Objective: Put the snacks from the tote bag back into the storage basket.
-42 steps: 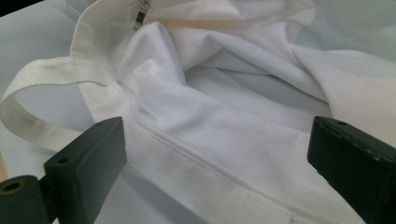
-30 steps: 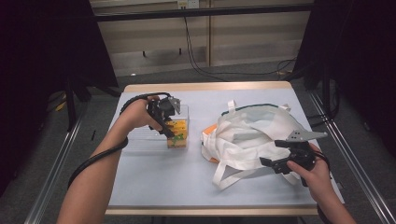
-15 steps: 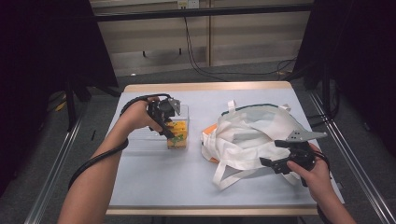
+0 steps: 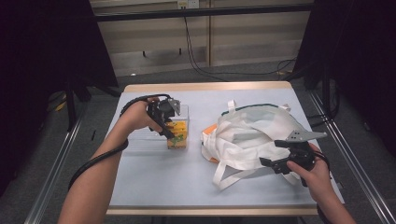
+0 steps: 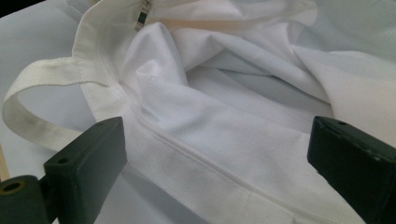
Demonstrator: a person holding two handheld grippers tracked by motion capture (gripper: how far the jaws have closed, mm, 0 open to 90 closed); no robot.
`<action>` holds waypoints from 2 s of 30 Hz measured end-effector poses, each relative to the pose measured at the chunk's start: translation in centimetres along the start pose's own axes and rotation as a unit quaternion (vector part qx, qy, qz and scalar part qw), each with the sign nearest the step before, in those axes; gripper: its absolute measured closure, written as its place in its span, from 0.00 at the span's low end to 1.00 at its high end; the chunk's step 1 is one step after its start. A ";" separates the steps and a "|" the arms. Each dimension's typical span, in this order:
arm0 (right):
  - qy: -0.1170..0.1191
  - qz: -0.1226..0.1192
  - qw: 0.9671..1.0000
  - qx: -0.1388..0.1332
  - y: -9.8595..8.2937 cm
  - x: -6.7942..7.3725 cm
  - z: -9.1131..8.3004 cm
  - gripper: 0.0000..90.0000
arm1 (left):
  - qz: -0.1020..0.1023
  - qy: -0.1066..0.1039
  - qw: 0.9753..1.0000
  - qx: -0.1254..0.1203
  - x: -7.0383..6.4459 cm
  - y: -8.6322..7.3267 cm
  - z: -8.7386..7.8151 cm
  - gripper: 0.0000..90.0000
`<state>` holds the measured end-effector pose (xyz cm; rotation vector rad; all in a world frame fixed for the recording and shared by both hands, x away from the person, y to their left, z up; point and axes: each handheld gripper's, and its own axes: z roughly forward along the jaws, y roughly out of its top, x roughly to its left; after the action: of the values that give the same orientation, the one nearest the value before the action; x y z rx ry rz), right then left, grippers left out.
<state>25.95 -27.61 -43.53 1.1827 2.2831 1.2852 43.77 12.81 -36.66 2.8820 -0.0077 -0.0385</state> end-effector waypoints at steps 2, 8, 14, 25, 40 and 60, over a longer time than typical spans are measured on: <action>-0.001 0.000 1.000 0.000 0.0 0.0 0.0 0.05 | -0.008 -0.001 1.000 -0.005 -0.1 0.0 0.1 0.55; 0.000 0.000 1.000 0.000 0.0 0.0 0.0 0.05 | -0.020 -0.007 1.000 -0.008 0.1 -0.1 0.1 0.53; -0.001 0.000 1.000 -0.001 0.0 0.0 0.0 0.05 | -0.032 -0.009 0.999 -0.009 0.1 -0.2 0.5 0.49; 0.000 0.000 1.000 0.000 0.0 0.0 0.0 0.05 | -0.038 -0.012 0.999 -0.013 0.1 -0.4 0.6 0.48; 0.000 0.001 1.000 0.000 0.0 0.1 0.0 0.05 | -0.084 -0.011 0.996 -0.017 0.3 -0.6 0.6 0.42; 0.000 -0.001 1.000 -0.001 0.1 0.1 0.0 0.05 | -0.129 -0.007 0.991 -0.024 0.4 -1.3 0.1 0.28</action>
<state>25.93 -27.51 -43.46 1.1794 2.2814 1.2856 44.17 14.04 -37.07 2.8146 0.3592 -0.1051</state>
